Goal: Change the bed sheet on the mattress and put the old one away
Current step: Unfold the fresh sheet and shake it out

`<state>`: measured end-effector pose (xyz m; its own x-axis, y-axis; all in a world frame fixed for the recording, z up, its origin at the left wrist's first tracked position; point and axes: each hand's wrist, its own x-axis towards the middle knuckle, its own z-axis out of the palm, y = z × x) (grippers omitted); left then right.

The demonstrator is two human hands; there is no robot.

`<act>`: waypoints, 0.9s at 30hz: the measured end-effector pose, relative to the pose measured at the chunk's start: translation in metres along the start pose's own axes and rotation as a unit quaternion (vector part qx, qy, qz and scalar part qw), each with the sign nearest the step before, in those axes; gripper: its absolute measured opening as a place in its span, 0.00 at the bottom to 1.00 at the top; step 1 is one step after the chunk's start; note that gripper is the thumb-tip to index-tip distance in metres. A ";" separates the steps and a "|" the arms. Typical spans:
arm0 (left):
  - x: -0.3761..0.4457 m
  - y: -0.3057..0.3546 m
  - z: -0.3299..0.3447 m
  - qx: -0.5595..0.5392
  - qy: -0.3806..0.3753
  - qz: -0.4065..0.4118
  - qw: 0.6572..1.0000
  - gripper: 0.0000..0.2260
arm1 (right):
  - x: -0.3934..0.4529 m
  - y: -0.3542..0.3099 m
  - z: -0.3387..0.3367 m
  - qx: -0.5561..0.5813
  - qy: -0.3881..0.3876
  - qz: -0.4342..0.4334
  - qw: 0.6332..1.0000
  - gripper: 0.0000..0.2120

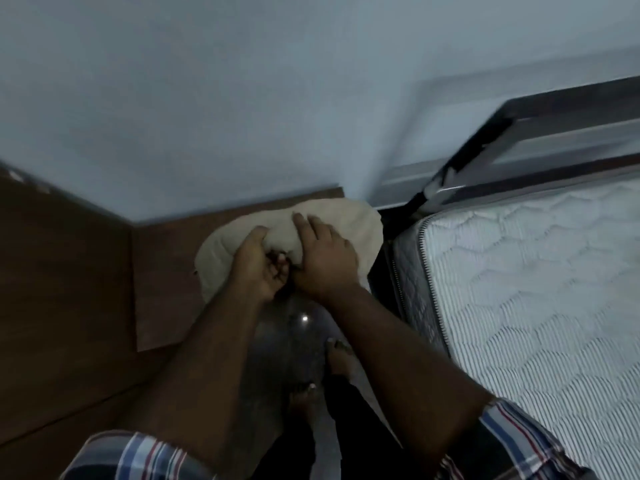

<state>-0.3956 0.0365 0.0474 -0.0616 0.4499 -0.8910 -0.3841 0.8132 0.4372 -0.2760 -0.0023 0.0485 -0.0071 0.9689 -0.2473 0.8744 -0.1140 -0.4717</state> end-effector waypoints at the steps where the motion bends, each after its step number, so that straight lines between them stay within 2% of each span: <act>1: -0.017 0.005 0.004 0.056 -0.033 0.009 0.998 0.15 | -0.010 -0.003 -0.020 0.038 0.011 0.017 0.999 0.37; 3: -0.057 0.012 0.011 0.172 -0.116 0.046 0.977 0.18 | -0.042 -0.004 -0.065 0.111 0.044 0.055 0.991 0.31; 6: -0.118 0.010 0.026 0.308 -0.233 0.120 0.914 0.18 | -0.101 0.004 -0.135 0.218 0.109 0.136 0.960 0.22; 9: -0.164 -0.012 0.040 0.380 -0.264 0.135 0.876 0.28 | -0.160 0.021 -0.183 0.332 0.189 0.179 0.907 0.15; 10: -0.175 -0.022 0.046 0.400 -0.262 0.122 0.870 0.29 | -0.175 0.025 -0.194 0.372 0.212 0.188 0.884 0.14; 12: -0.203 -0.052 0.067 0.419 -0.288 0.064 0.859 0.24 | -0.213 0.036 -0.217 0.446 0.259 0.192 0.835 0.13; 15: -0.236 -0.100 0.108 0.349 -0.368 -0.004 0.862 0.23 | -0.271 0.057 -0.244 0.547 0.320 0.199 0.748 0.13; 19: -0.270 -0.158 0.163 0.349 -0.429 -0.071 0.830 0.36 | -0.343 0.099 -0.266 0.616 0.410 0.198 0.643 0.19; 22: -0.305 -0.205 0.200 0.357 -0.514 -0.126 0.770 0.41 | -0.389 0.129 -0.274 0.649 0.464 0.188 0.573 0.26; 25: -0.351 -0.258 0.238 0.343 -0.620 -0.185 0.681 0.40 | -0.431 0.160 -0.276 0.645 0.507 0.188 0.540 0.27; 27: -0.381 -0.293 0.257 0.344 -0.654 -0.216 0.638 0.41 | -0.458 0.183 -0.278 0.649 0.525 0.187 0.518 0.27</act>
<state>-0.0223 -0.2787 0.2907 0.9077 -0.3144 -0.2779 0.4181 0.7331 0.5364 0.0221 -0.4061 0.3111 0.9088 0.3329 -0.2515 -0.3478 0.2713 -0.8975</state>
